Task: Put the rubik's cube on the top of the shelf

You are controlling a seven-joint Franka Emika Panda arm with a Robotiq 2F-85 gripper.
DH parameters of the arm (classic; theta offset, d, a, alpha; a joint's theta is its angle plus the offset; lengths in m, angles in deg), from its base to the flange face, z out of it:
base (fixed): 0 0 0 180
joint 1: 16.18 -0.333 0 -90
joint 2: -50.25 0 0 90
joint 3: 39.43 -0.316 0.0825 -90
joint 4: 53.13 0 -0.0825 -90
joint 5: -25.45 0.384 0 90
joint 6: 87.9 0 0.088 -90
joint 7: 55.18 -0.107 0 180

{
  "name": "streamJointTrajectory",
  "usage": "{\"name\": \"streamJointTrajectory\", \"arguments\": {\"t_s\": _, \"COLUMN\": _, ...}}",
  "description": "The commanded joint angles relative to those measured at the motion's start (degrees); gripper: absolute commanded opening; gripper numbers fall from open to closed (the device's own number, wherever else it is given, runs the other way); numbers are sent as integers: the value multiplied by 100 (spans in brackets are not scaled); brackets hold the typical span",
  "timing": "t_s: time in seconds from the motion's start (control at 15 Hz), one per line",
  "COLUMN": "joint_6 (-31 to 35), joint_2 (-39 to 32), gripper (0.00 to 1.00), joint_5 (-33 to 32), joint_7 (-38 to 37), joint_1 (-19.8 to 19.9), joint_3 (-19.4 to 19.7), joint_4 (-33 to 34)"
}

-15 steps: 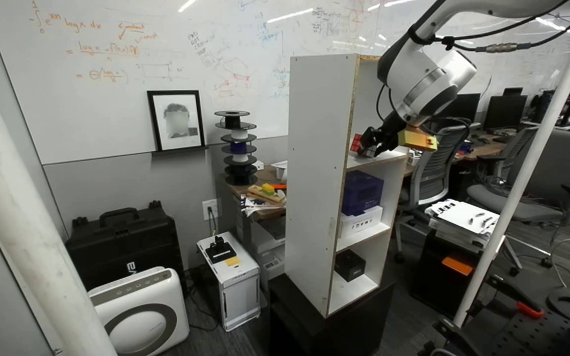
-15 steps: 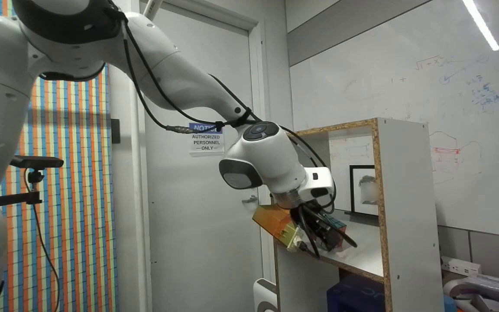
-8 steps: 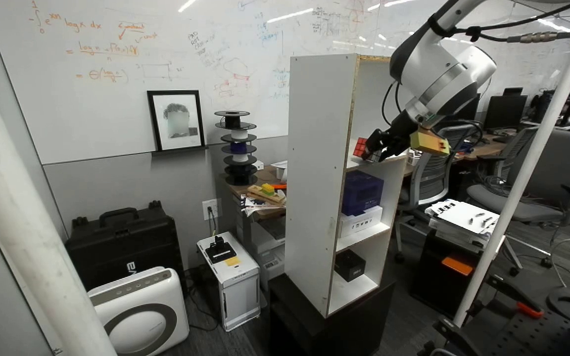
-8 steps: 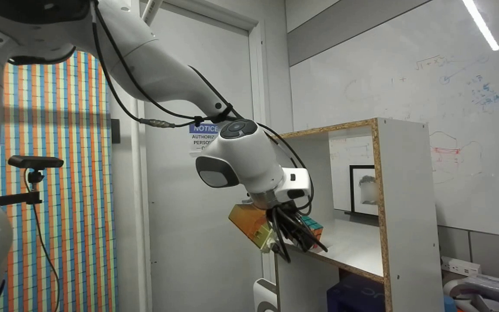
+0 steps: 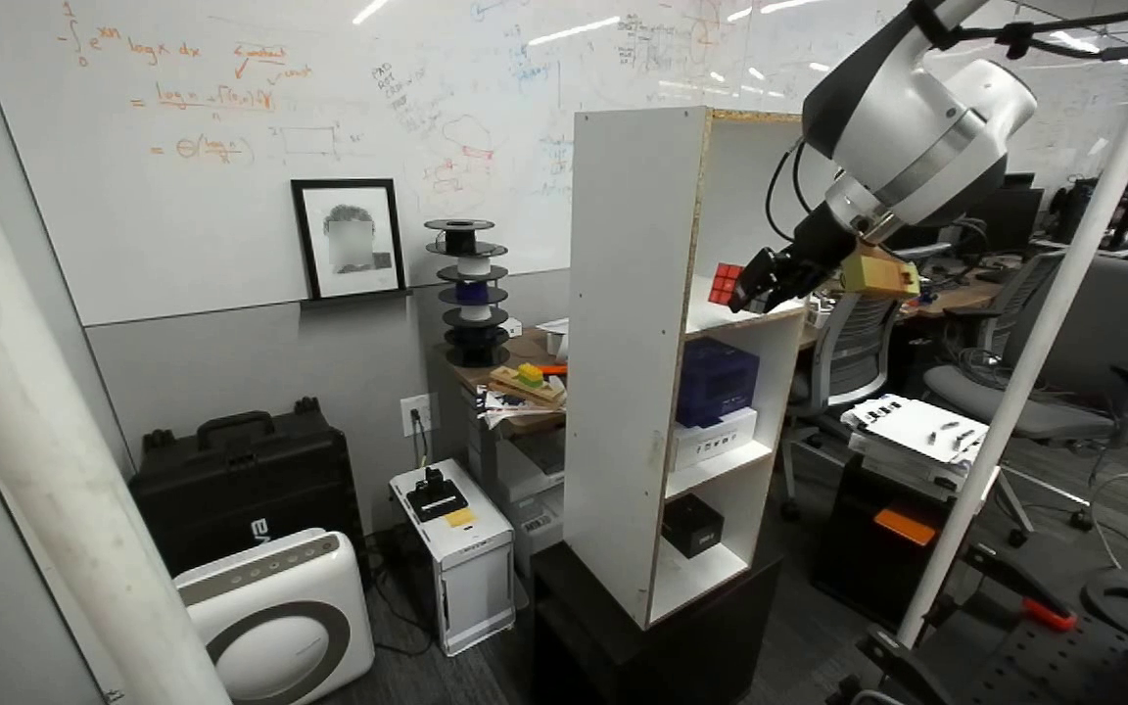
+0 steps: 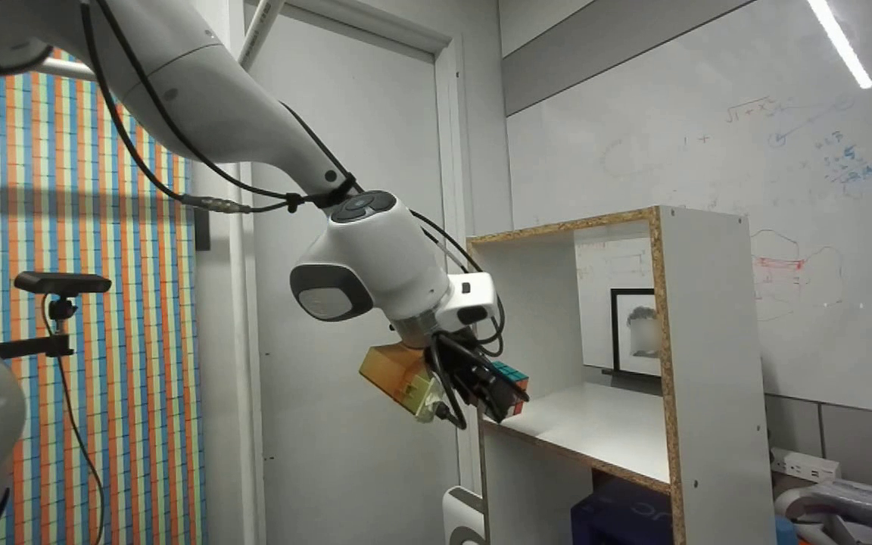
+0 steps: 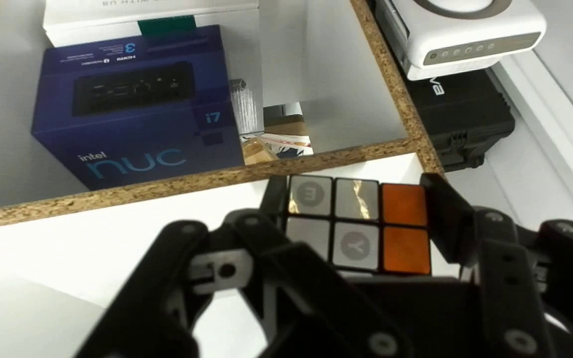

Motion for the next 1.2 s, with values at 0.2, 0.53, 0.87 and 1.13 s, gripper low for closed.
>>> {"name": "streamJointTrajectory", "arguments": {"t_s": 0.2, "joint_6": -314, "joint_2": 975, "gripper": 42, "joint_5": -2209, "joint_7": -2557, "joint_1": 1214, "joint_3": -1367, "joint_4": -1047}}
{"name": "streamJointTrajectory", "arguments": {"t_s": 0.53, "joint_6": -1632, "joint_2": 1903, "gripper": 42, "joint_5": -3293, "joint_7": -4075, "joint_1": 2220, "joint_3": -2195, "joint_4": -906}}
{"name": "streamJointTrajectory", "arguments": {"t_s": 0.87, "joint_6": -3126, "joint_2": 3239, "gripper": 42, "joint_5": -3929, "joint_7": -5267, "joint_1": 2010, "joint_3": -1881, "joint_4": -543}}
{"name": "streamJointTrajectory", "arguments": {"t_s": 1.13, "joint_6": -4159, "joint_2": 3783, "gripper": 42, "joint_5": -4025, "joint_7": -6091, "joint_1": 2148, "joint_3": -1962, "joint_4": 330}}
